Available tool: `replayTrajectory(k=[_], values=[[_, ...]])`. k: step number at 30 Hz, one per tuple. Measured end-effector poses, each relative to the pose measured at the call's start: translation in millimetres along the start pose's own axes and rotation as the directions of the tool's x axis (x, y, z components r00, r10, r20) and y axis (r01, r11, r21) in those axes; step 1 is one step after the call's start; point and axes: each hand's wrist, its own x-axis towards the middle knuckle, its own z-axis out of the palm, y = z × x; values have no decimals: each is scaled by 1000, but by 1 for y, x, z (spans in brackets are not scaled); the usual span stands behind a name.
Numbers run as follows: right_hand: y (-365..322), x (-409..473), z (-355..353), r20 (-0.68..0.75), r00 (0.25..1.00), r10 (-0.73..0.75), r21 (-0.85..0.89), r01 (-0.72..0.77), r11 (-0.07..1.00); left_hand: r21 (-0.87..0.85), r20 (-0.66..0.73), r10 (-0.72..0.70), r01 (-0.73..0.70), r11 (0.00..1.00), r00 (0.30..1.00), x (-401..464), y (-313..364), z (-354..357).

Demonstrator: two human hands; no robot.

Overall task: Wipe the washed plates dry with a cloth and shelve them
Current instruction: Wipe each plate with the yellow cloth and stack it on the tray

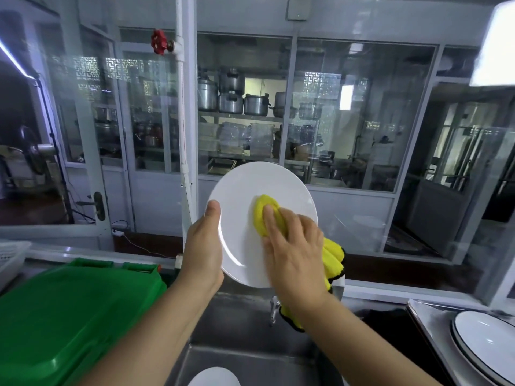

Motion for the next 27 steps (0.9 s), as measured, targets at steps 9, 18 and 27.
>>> replayTrajectory(k=[9,18,27], values=[[-28,-30,-3,-16,971,-240,149,240,959,-138,-12,-143,140,981,990,9,-13,0],[41,-29,-4,-121,989,-85,77,94,993,-9,-5,-51,51,999,999,9,-9,-11],[53,18,-30,327,801,502,656,-575,489,66,-21,-58,59,996,998,7,-13,-19]])
